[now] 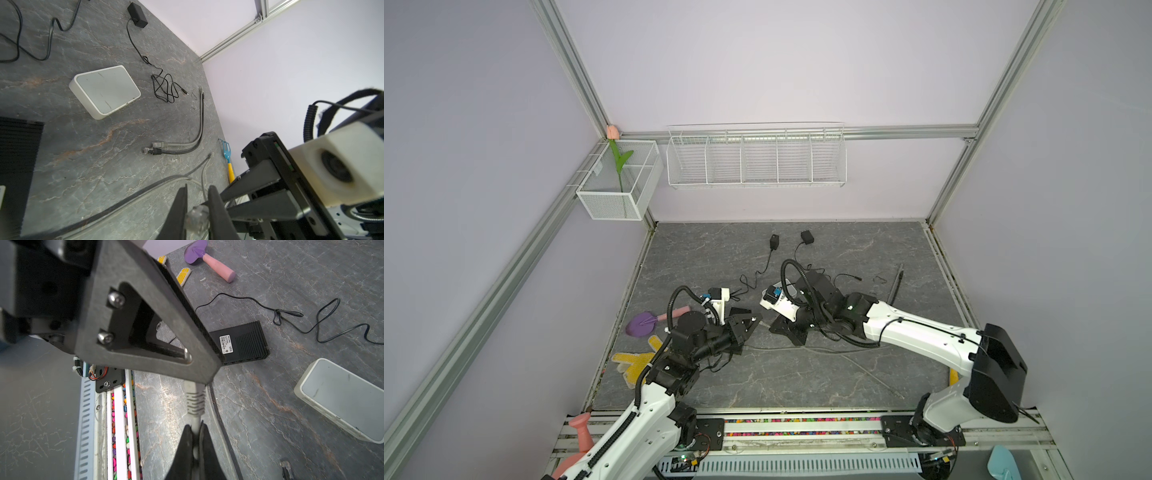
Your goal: Insert the plug into the switch port
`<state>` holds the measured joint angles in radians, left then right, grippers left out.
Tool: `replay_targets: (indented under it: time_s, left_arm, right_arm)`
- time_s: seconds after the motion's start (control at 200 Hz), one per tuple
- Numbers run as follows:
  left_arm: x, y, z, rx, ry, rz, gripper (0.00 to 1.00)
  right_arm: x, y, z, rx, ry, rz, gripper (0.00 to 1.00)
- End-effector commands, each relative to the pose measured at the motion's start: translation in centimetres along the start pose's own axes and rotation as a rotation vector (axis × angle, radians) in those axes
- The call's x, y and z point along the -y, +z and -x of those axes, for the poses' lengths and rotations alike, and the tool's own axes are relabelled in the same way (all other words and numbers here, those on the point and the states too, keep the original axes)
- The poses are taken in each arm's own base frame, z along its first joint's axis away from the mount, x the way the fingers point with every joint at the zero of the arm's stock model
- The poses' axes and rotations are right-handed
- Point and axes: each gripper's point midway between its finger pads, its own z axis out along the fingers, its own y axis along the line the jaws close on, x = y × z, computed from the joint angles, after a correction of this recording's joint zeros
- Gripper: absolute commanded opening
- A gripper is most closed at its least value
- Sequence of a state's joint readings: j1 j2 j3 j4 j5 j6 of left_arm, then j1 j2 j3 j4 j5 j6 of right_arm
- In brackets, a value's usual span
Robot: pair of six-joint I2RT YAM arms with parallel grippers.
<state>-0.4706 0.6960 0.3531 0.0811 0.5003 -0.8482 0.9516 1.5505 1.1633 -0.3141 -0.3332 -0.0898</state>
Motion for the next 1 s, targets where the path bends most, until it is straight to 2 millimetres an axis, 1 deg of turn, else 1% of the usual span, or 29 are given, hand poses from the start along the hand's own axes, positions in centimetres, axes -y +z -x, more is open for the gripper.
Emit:
replay_targets:
  time_s: [0.0,0.06,0.115,0.13,0.14,0.18,0.25,0.35,0.425,0.51,0.57,0.63,0.805,0.84,0.905,0.945,0.995]
  left_arm:
    - [-1.2,0.1,-0.6,-0.006,-0.020,0.040,0.06]
    - [-1.4,0.0,-0.5,0.002,-0.029,0.050,0.01]
    - [-1.7,0.0,-0.5,0.012,-0.044,0.060,0.00]
    - [-1.7,-0.1,-0.5,0.014,-0.048,0.061,0.00]
    - [-1.8,-0.1,-0.5,0.016,-0.052,0.064,0.00]
    - [-2.0,-0.2,-0.5,0.023,-0.066,0.073,0.00]
    - [-2.0,-0.3,-0.5,0.031,-0.084,0.078,0.00]
    - [-1.8,-0.6,-0.2,0.051,-0.096,0.073,0.00]
    - [-1.8,-0.8,0.0,0.063,-0.097,0.078,0.00]
    - [-1.9,-0.8,0.1,0.065,-0.099,0.087,0.00]
    - [-1.9,-0.8,0.1,0.065,-0.103,0.088,0.00]
    - [-2.0,-0.7,0.0,0.061,-0.109,0.091,0.00]
    - [-2.0,-0.7,-0.1,0.062,-0.116,0.085,0.00]
    - [-1.9,-0.7,0.0,0.064,-0.115,0.083,0.00]
    - [-1.8,-0.7,0.1,0.064,-0.114,0.083,0.00]
    - [-1.8,-0.7,0.1,0.062,-0.112,0.084,0.00]
    - [-1.7,-0.7,0.0,0.053,-0.106,0.082,0.00]
  right_arm:
    - [-0.1,0.0,1.2,0.024,-0.027,-0.005,0.10]
    - [0.1,-0.1,1.0,0.013,-0.034,-0.023,0.21]
    - [0.3,-0.4,0.6,0.005,-0.048,-0.047,0.38]
    - [0.3,-0.5,0.6,0.006,-0.052,-0.053,0.40]
    - [0.4,-0.5,0.5,0.004,-0.058,-0.060,0.43]
    - [0.4,-0.8,0.4,0.005,-0.074,-0.076,0.46]
    - [0.4,-1.0,0.3,0.005,-0.113,-0.111,0.48]
    - [0.7,-1.0,0.8,0.004,-0.142,-0.143,0.48]
    - [0.7,-0.6,0.9,-0.019,-0.154,-0.140,0.48]
    - [0.5,0.5,0.6,-0.064,-0.174,-0.134,0.48]
    - [0.4,1.1,0.3,-0.084,-0.191,-0.140,0.47]
    - [0.9,1.6,0.1,-0.092,-0.197,-0.156,0.47]
    - [1.3,2.5,-0.3,-0.128,-0.209,-0.157,0.40]
    - [1.4,2.5,-0.3,-0.127,-0.209,-0.159,0.34]
    - [1.4,2.3,0.0,-0.113,-0.209,-0.167,0.13]
    - [1.3,2.1,0.2,-0.101,-0.210,-0.167,0.07]
    - [1.0,1.8,0.3,-0.090,-0.213,-0.158,0.06]
